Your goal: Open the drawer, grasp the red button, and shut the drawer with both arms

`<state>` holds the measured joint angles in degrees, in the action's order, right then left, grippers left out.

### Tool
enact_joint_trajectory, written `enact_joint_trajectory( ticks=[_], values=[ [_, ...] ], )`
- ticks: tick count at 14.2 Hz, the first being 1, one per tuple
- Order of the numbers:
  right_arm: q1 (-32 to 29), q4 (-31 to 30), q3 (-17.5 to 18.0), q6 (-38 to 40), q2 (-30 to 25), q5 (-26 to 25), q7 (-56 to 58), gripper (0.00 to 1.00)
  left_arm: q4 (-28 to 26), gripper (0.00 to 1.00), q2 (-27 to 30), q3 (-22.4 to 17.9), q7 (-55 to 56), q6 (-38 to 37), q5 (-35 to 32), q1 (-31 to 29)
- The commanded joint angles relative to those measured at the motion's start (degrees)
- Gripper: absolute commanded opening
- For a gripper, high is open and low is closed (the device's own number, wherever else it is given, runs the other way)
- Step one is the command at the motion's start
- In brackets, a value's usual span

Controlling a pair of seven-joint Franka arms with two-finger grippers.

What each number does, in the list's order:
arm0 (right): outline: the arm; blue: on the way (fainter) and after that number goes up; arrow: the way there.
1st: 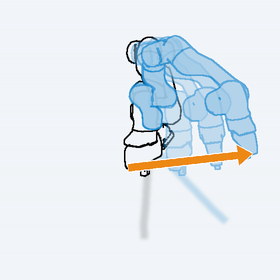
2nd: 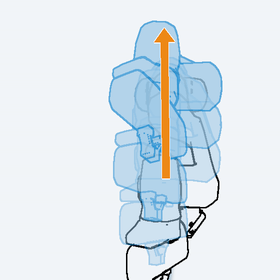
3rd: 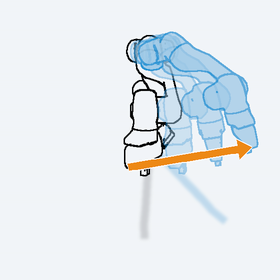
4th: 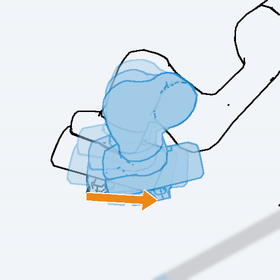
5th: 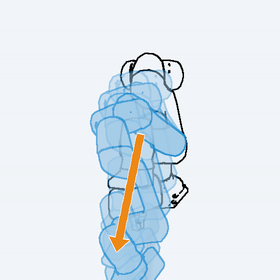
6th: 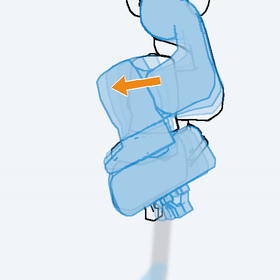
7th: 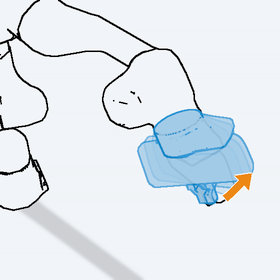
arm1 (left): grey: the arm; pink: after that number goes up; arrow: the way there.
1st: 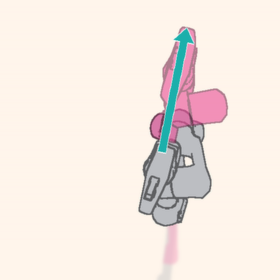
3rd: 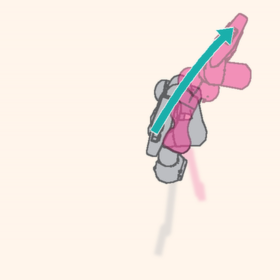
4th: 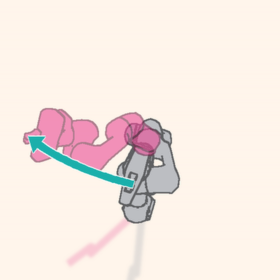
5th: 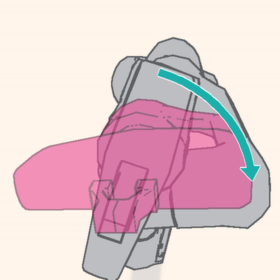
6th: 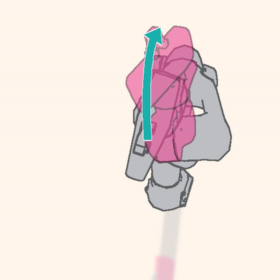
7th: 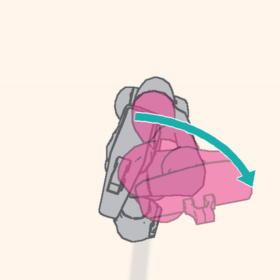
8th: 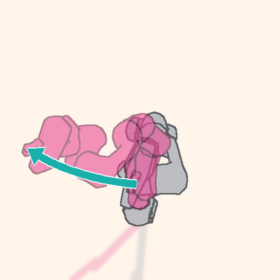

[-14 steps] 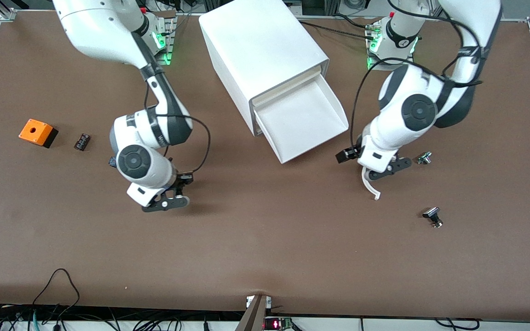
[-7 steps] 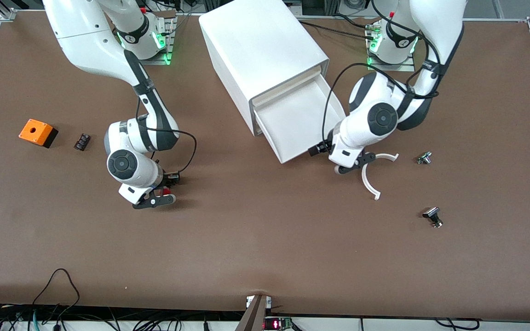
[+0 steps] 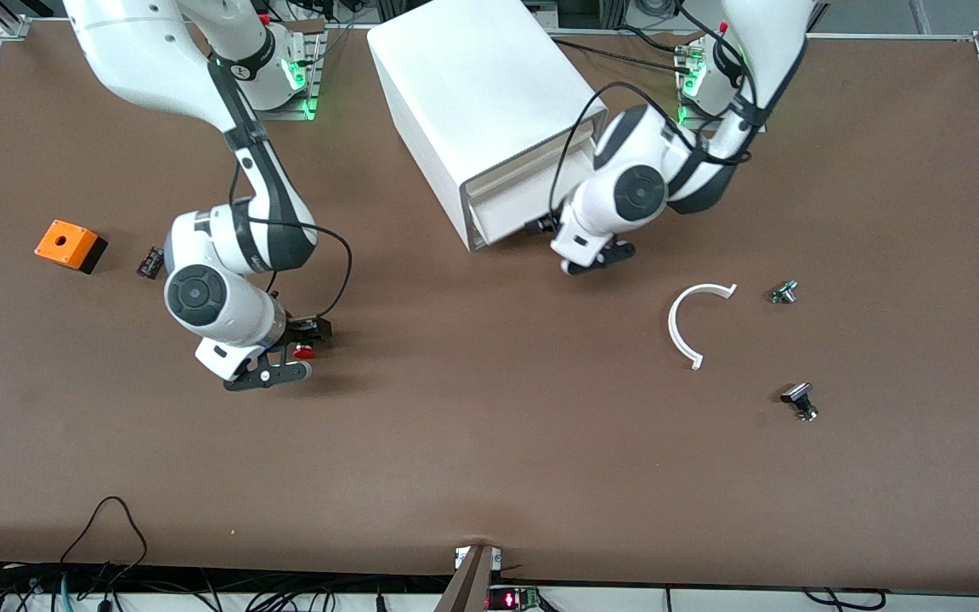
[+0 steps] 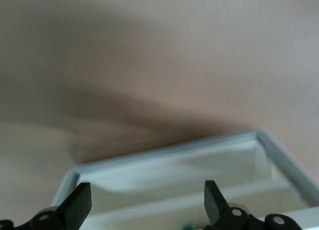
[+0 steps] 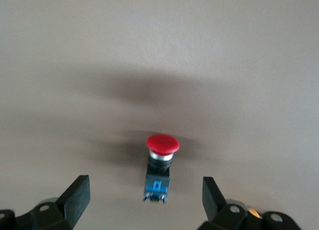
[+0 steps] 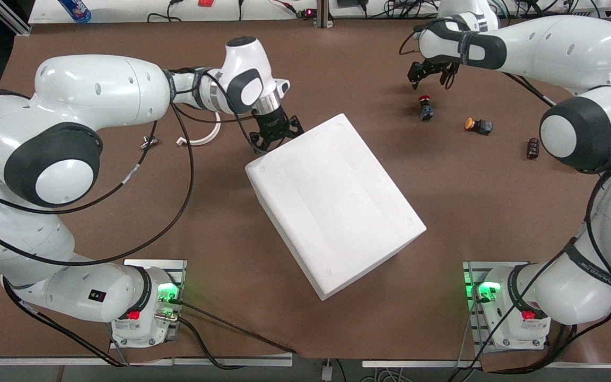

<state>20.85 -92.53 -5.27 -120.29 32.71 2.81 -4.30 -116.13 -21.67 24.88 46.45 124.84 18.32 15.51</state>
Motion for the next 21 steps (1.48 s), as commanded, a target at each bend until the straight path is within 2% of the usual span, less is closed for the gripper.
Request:
enact_joint_trajectory(
  ticks=[1,4,7,9,10,12,14,17,19,21],
  values=[
    [-0.55,2.18,0.53,3.65,-1.06,1.14,0.0,1.0,-2.35,1.0,2.16,3.41,0.66,-0.65,1.37,0.04],
    [-0.55,2.09,0.44,3.92,-4.66,1.14,0.26,1.0,-2.43,1.0,2.16,3.59,0.31,-0.65,3.38,0.04],
    [-0.63,5.32,0.53,10.75,-7.83,1.14,0.26,1.0,-1.56,1.0,3.03,1.85,-1.09,-0.56,2.69,-2.75],
    [-0.63,9.37,0.35,17.16,-8.02,0.44,-0.18,1.0,-0.16,1.0,5.74,-2.09,-8.7,-0.82,0.95,-5.75],
    [-0.63,10.0,-0.09,19.19,-8.19,0.26,-0.18,1.0,0.46,1.0,6.98,-5.43,-13.18,-1.87,-3.77,-7.41],
    [-1.94,10.0,-1.49,21.05,-9.77,-0.61,-0.01,1.0,4.31,1.0,9.26,-8.53,-24.42,-8.87,-9.6,-10.66],
    [-4.75,10.09,-1.32,23.16,-10.74,-3.86,0.17,1.0,11.06,1.0,10.94,-10.37,-29.47,-18.0,-11.98,-13.92],
    [-7.48,10.09,-1.41,23.17,-13.72,-4.57,0.52,1.0,28.1,1.0,8.94,-10.64,-30.27,-35.4,-18.48,-16.47],
    [-9.59,9.65,-1.32,23.17,-16.17,-4.49,0.7,1.0,30.43,1.0,10.76,-10.99,-31.85,-38.34,-21.03,-16.83],
    [-10.83,9.65,-1.41,24.74,-18.11,-4.57,1.05,1.0,26.86,1.0,16.54,-14.93,-37.81,-38.0,-21.05,-16.31]
  ],
)
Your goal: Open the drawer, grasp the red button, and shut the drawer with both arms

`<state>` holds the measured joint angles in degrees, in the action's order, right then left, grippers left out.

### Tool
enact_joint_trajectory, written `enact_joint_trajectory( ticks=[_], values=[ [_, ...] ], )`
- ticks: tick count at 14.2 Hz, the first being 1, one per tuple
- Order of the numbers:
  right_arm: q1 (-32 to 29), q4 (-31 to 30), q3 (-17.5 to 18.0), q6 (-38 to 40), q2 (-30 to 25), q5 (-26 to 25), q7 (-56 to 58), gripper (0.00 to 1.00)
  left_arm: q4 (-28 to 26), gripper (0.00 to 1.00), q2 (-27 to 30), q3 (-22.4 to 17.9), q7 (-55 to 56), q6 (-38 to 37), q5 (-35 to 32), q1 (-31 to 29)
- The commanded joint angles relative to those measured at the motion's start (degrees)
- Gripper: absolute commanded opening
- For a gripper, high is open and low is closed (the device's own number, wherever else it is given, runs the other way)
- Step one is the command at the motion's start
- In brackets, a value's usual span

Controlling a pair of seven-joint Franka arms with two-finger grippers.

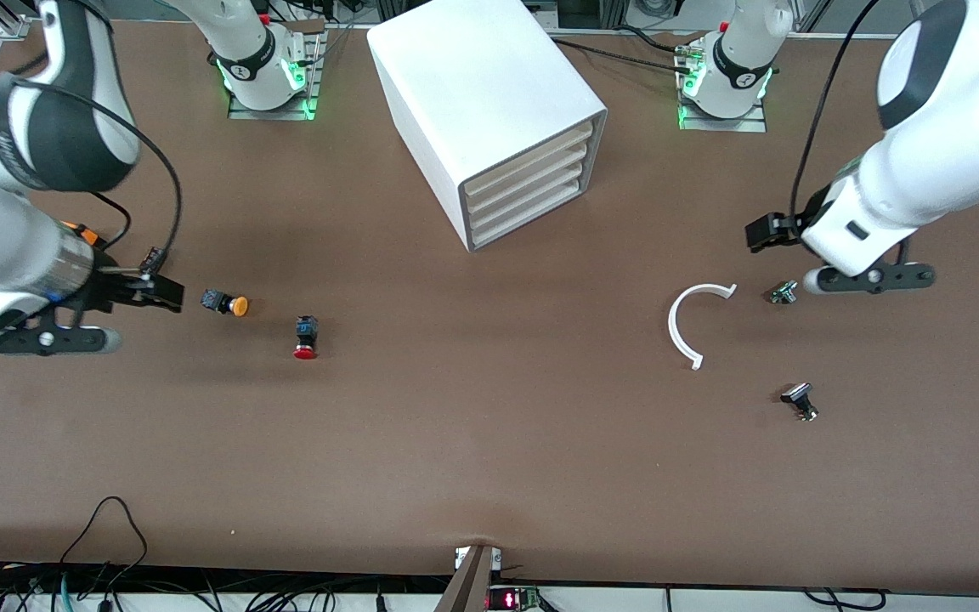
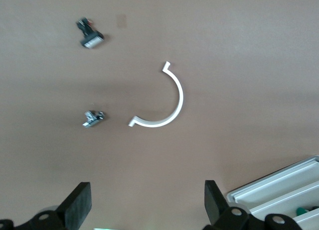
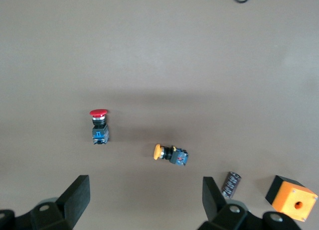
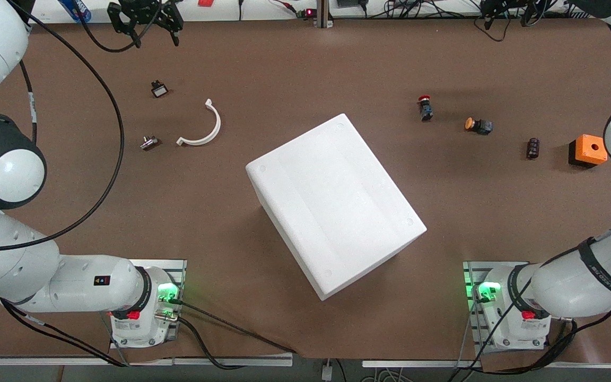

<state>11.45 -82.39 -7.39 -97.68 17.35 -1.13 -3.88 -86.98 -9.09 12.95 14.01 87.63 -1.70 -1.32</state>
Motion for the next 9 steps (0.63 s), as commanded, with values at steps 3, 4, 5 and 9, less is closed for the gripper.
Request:
enact_joint_trajectory(
  ticks=[3,4,5,9],
  values=[
    [-1.6,0.12,-2.27,8.28,-3.02,-0.19,1.33,1.0,-10.8,1.0,11.96,-5.39,-6.98,1.83,-0.41,0.7],
    [-1.52,0.47,-2.72,8.38,-3.28,-0.28,3.68,1.0,-14.41,1.0,14.6,-6.09,-6.9,3.76,-0.06,0.7],
    [-1.52,0.82,-2.72,8.38,-3.37,-0.45,6.06,1.0,-17.31,1.0,16.71,-6.44,-6.9,5.26,0.72,0.7],
    [-1.6,1.53,-5.09,8.38,-3.37,0.34,8.19,1.0,-18.13,1.0,17.87,-6.45,-6.1,5.18,2.58,0.0]
  ],
)
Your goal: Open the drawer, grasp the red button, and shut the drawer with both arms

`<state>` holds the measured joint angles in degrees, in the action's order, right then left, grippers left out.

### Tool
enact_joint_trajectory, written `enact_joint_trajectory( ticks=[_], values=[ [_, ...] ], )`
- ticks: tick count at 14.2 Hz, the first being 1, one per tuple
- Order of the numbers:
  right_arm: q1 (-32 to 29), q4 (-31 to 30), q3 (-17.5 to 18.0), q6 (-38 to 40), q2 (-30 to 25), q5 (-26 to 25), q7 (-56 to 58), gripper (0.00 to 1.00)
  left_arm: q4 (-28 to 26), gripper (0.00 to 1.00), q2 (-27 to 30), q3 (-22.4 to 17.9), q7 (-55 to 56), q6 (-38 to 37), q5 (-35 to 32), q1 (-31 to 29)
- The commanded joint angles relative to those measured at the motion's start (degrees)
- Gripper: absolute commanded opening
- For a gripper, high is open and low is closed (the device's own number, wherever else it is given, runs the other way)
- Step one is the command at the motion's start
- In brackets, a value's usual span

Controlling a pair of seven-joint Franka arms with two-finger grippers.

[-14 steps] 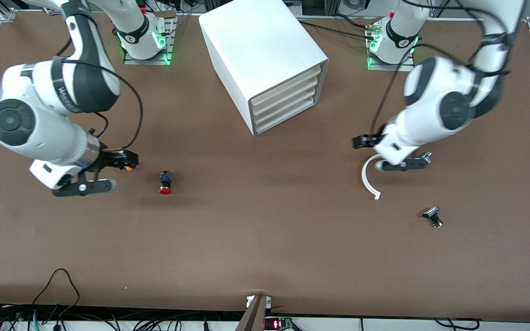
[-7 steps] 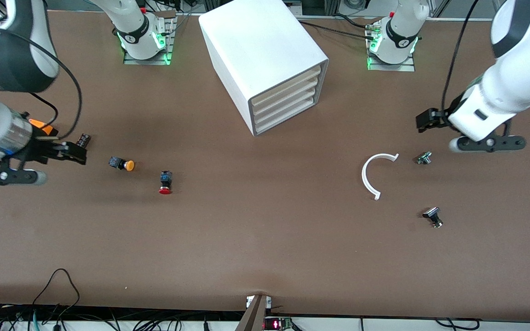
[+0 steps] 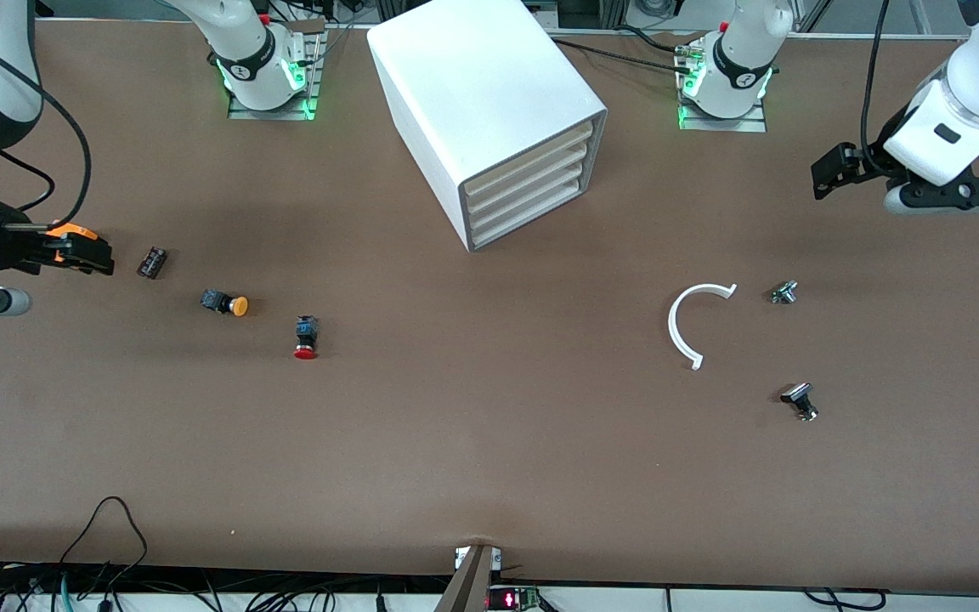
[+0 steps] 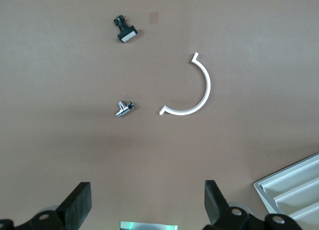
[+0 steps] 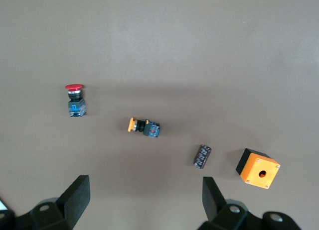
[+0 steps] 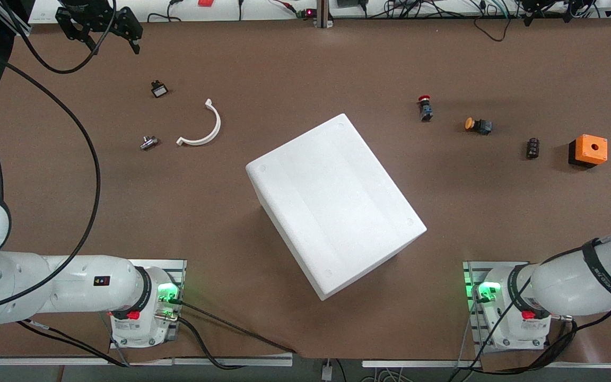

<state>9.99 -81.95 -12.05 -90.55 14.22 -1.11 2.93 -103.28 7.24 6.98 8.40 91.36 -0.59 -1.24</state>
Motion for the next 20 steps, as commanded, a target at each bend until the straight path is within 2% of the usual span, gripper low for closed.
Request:
enact_joint_trajectory(
  ticks=[1,6,12,20],
  values=[
    [-0.15,1.09,-0.17,1.34,-0.25,0.32,1.37,1.0,-1.92,1.0,1.63,-0.48,-0.49,1.54,1.56,-0.08],
    [0.03,0.91,0.19,1.96,-1.64,0.59,-0.38,1.0,-0.62,1.0,0.24,-0.57,-1.45,2.07,1.39,-2.62],
    [0.21,-4.97,0.36,1.26,-6.04,0.06,-1.35,1.0,5.01,1.0,-3.8,-0.57,-0.49,0.58,0.51,-3.07],
    [0.12,-6.82,0.1,-0.41,-6.84,0.41,-1.35,1.0,5.55,1.0,-4.34,-0.48,-0.58,0.23,0.51,-3.16]
  ],
)
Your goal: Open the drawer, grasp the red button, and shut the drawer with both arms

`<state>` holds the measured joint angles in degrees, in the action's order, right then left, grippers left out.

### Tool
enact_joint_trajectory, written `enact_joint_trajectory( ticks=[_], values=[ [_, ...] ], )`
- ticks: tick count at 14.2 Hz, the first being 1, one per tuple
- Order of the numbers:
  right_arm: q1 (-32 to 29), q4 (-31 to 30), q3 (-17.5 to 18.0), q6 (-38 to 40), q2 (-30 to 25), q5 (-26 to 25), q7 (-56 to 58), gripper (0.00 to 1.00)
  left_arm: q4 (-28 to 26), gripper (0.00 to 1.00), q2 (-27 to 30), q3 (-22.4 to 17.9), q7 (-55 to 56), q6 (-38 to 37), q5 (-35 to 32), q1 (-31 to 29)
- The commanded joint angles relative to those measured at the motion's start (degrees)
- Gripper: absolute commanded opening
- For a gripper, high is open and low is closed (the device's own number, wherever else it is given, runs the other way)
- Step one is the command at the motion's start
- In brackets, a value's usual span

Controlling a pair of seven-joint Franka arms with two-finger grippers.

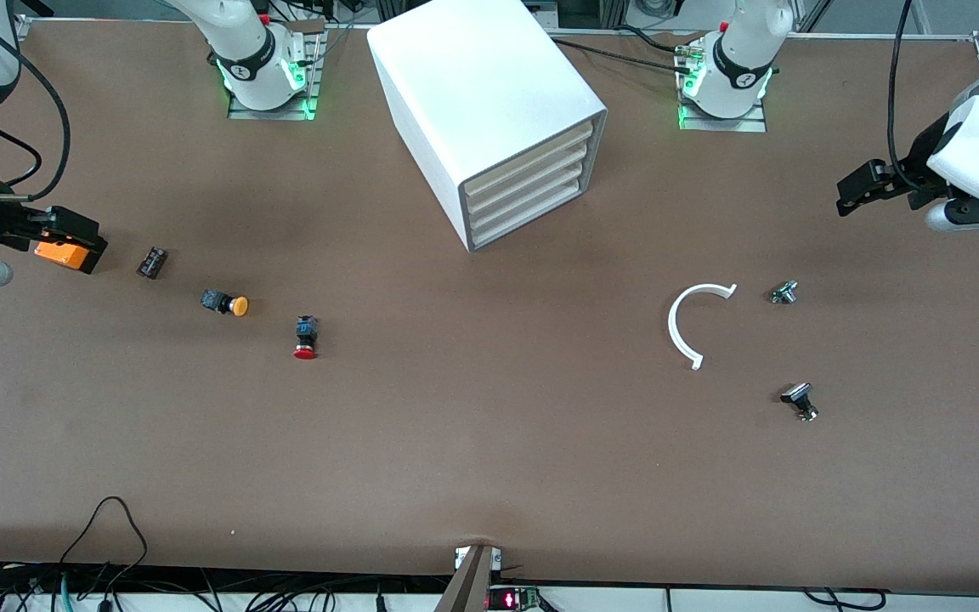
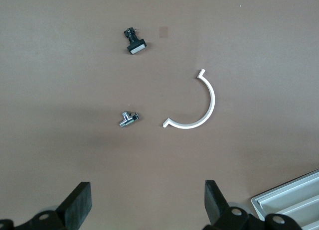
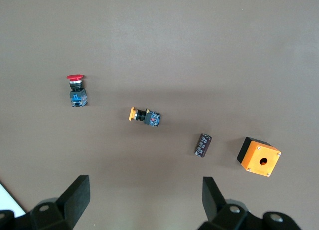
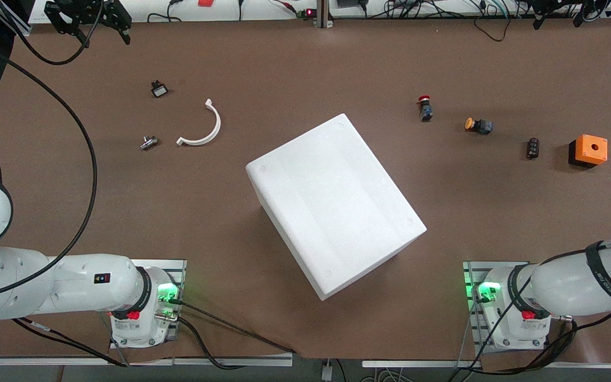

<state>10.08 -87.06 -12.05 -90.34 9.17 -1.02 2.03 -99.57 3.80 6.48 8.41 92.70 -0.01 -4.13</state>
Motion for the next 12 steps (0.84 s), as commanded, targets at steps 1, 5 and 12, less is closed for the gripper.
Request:
enact_joint_trajectory(
  ticks=[1,5,12],
  values=[
    [0.02,-1.79,0.27,-0.8,-1.87,-0.03,-0.45,1.0,1.75,1.0,-0.9,0.02,-0.59,-1.11,-0.07,-0.27],
    [-0.76,-1.88,0.97,-1.06,-2.05,0.14,-0.63,1.0,1.75,1.0,-0.9,0.02,-0.68,-1.11,-0.07,-0.27],
    [-4.81,-1.71,5.46,-1.06,-1.96,0.06,-0.8,1.0,1.66,1.0,-0.9,0.02,-0.59,-1.11,-0.07,-0.27]
  ],
)
